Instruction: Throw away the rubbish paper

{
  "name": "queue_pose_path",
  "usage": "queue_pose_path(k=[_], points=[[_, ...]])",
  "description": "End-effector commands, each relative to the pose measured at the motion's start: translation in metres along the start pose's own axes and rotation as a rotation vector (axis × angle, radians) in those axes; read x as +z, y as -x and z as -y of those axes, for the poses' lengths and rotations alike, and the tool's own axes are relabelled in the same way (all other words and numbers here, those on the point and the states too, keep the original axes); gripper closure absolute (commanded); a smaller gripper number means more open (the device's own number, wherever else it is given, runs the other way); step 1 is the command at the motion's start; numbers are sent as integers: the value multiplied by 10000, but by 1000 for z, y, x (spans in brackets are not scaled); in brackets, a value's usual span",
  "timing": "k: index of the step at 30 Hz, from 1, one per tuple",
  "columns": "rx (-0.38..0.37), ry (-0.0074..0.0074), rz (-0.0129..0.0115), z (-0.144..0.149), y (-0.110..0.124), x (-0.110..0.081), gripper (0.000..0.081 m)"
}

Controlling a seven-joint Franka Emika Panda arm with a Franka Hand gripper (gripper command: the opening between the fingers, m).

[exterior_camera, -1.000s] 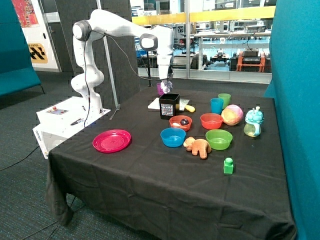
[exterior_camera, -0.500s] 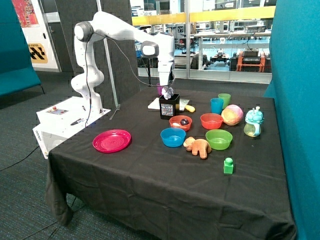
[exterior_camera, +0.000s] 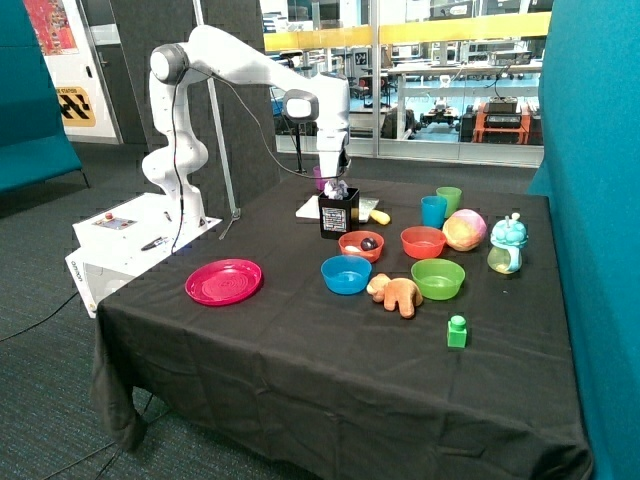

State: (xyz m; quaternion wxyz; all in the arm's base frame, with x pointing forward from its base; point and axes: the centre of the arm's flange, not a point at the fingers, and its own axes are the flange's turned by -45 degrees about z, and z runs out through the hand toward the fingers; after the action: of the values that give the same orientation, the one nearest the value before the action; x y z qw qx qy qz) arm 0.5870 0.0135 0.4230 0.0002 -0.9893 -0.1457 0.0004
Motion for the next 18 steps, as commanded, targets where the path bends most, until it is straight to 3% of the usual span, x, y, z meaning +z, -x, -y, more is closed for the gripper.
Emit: queue_pose_path(k=[1, 6, 18], points=[[91, 4, -7, -4, -2, 6, 168], [116, 4, -7, -5, -2, 7, 115], [75, 4, -7, -6, -1, 9, 80]])
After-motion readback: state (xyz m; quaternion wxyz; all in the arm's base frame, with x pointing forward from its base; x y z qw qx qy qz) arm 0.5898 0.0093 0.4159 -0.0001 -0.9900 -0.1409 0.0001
